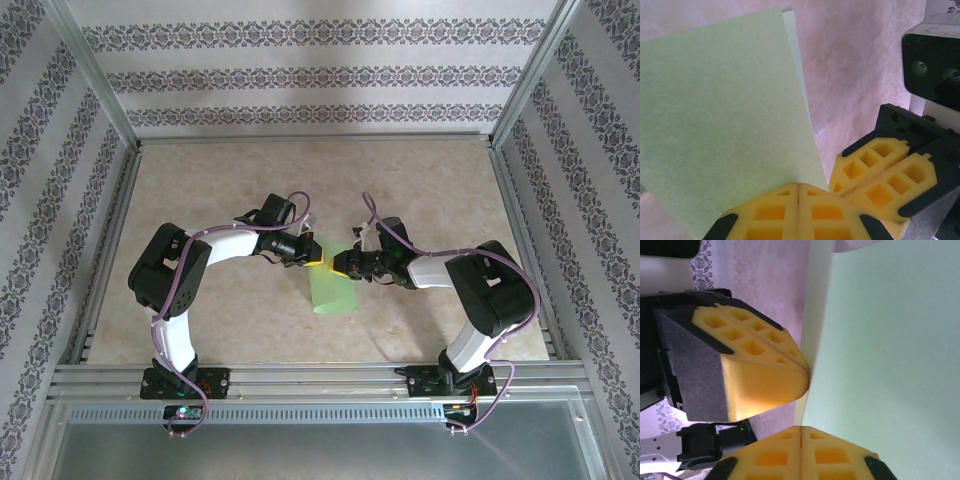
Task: Fold a paper plane with a square sheet of paper (fold left side to right side)
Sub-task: First fold in half a square sheet of paper at the center of the table.
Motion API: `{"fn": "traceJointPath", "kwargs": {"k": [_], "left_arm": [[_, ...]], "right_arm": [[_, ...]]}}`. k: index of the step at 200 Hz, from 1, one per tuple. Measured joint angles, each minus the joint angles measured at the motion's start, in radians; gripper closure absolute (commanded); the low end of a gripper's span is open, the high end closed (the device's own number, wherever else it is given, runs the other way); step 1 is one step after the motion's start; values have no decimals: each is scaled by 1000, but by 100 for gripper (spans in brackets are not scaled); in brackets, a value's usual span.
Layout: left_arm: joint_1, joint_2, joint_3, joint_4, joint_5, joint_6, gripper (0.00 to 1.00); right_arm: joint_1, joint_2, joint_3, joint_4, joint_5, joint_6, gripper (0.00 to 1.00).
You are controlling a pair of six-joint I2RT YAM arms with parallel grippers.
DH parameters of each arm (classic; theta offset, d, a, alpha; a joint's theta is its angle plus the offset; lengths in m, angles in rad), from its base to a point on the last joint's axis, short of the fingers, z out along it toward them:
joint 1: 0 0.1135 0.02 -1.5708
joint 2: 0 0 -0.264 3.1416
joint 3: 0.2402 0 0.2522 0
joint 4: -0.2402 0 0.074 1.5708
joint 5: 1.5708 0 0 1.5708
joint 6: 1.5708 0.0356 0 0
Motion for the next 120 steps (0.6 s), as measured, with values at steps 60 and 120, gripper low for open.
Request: {"fn": "traceJointPath", "kwargs": {"k": [60,120], "left_arm": [[0,-108,-8,-14,-60,7,60],[-3,-360,-92,-51,-256,4,50]], "right_arm": [[0,-2,0,-36,66,-10,100],[0,-58,-27,-89,164,-24,100]]}}
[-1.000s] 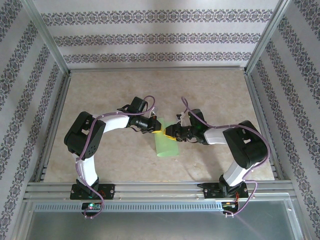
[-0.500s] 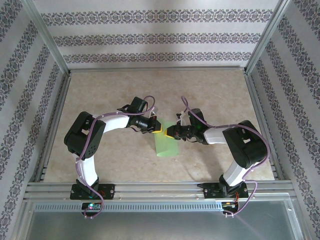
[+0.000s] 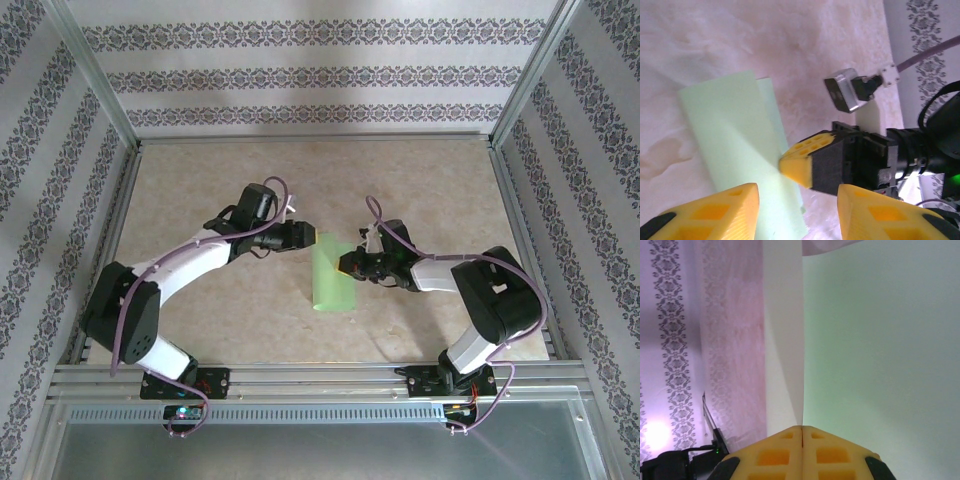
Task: Fold a paper plane with a square sheet of paper (fold left side to right side)
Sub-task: First fold in half a square sheet of paper at the center of the table.
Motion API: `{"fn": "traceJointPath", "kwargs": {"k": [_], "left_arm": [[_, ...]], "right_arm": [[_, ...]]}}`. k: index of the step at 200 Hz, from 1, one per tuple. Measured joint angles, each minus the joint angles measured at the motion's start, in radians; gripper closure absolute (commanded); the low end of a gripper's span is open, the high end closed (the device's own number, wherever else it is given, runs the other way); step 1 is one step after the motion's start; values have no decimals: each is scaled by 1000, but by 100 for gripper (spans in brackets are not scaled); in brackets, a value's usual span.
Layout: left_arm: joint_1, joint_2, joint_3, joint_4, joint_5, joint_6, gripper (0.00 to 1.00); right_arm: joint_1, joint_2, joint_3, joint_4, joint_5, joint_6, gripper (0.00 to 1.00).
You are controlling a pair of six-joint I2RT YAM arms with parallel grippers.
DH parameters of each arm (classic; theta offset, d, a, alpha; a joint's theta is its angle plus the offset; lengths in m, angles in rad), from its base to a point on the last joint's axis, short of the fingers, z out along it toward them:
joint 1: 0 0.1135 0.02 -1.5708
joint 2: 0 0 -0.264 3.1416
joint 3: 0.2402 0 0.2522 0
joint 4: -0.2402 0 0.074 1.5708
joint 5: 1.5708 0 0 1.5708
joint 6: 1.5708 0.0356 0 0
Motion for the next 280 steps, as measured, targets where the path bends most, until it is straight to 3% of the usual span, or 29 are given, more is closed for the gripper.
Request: {"fn": "traceJointPath", "kwargs": {"k": [73,134,200,226,280], "left_arm": [[-121,80,-32,-88,-167,-81,43],[-166,241,71,-127,-235,-119,43],[-181,309,114,-127,-247,-129,52],[-187,335,122,-129,-250,-131,55],[-202,352,155,-158,-274,-135,56]], "right_arm": [[0,-49,-13,-97,89,-36,100],[0,-57,-20,-138,129,-40,100],[0,-68,-20,-177,150,-55,100],[0,-70,-20,-190,153,-61,94],[-2,-121,-19,-260,185,-92,70]]}}
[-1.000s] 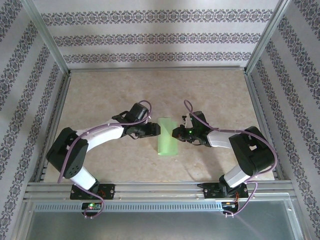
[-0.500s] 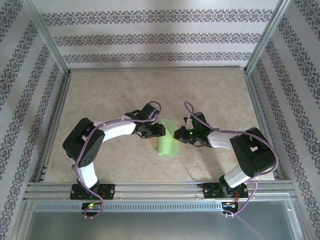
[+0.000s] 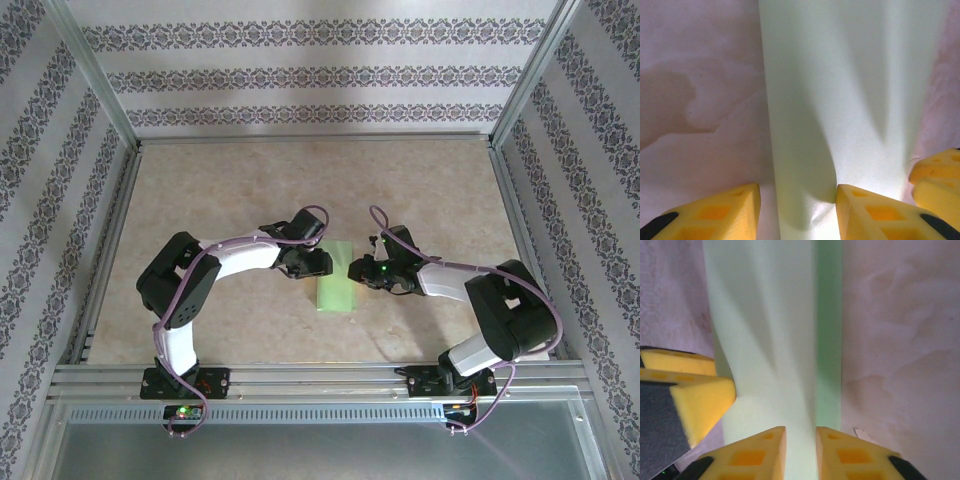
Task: Fold a paper plane with a square sheet of paper (fold left side to right side)
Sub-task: First fold in half a square sheet of paper at the center of the table.
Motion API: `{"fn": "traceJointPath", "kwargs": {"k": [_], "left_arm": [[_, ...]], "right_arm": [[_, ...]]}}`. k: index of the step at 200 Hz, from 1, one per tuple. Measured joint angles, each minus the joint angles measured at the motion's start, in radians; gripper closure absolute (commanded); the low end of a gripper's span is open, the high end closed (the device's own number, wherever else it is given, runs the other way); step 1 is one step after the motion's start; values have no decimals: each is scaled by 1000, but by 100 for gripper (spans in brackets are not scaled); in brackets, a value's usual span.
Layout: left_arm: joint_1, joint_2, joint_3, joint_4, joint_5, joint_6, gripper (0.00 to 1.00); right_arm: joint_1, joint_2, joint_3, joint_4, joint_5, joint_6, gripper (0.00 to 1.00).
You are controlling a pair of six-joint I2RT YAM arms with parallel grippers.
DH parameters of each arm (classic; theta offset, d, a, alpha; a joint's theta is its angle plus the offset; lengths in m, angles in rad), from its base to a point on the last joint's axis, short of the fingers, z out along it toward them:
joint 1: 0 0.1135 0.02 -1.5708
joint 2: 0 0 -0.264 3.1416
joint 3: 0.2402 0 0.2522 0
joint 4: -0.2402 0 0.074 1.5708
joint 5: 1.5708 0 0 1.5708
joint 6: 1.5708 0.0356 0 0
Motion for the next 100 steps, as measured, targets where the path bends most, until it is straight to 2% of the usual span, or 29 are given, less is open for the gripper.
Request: {"fn": "traceJointPath", "kwargs": {"k": [38,86,100], "left_arm": [[-6,21,32,-40,-21,0,56],[-18,52,87,-108,-50,0,55],[-18,59,100,-124,-49,-1,52]], "right_arm": [[-12,-95,8,-104,68,-34,62],[-48,-179,11,-199,140,-71,62],[-60,-188,11,-214,150,-77,62]]}}
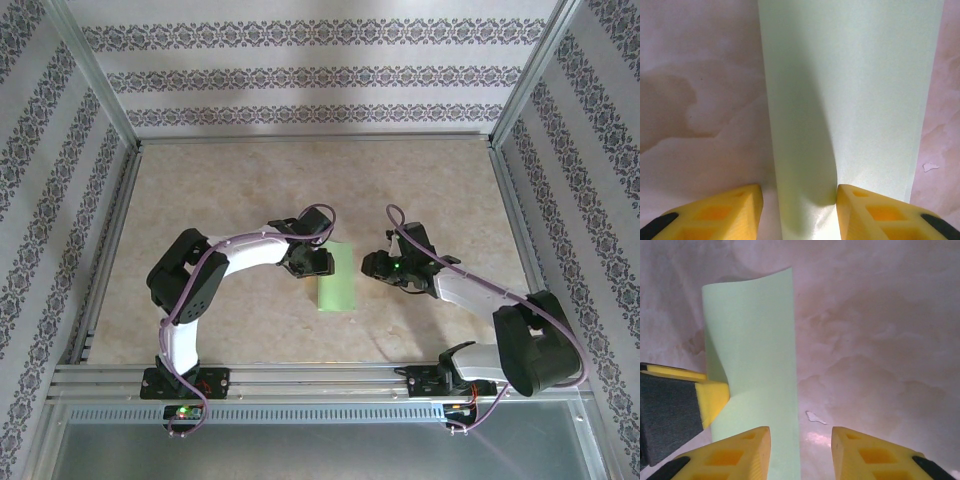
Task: Fold a paper plane with a square sheet of paper (fold left side to right side)
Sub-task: First fold in half a square sheet of paper at the center of the table.
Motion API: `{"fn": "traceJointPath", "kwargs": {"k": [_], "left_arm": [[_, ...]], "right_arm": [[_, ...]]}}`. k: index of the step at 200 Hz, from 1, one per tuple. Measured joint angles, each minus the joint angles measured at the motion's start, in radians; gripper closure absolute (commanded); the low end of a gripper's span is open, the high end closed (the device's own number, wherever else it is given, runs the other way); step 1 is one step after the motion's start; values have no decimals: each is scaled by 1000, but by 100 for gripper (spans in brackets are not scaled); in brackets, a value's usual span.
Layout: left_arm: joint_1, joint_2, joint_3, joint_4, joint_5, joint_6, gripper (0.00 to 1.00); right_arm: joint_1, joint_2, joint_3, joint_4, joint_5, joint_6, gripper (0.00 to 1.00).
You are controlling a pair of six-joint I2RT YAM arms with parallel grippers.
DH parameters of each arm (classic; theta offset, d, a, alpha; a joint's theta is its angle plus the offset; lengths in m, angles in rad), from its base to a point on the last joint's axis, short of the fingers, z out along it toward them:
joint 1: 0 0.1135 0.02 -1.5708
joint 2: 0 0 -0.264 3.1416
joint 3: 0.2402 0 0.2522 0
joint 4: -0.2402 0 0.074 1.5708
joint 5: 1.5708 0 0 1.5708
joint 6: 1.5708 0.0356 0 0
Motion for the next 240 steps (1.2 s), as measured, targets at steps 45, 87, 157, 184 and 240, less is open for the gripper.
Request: {"fn": "traceJointPath", "kwargs": {"k": [45,87,157,184,240], "left_arm": [[-5,18,31,-34,-6,-4,51],[-5,31,51,-55,-5,-8,51],[-5,39,63,-70,-4,-21,51],[-5,40,65,-72,-4,-26,51],[-5,40,65,-72,-4,-27,52]], "right_arm": [[-13,-6,0,-30,13,-11,62],[-13,-7,0,-45,15,-22,61],[-13,-7,0,-48,11,-27,61],[-13,-7,0,-45,-10,-27,60],[-13,16,0,-11,-68,-17,61]]}}
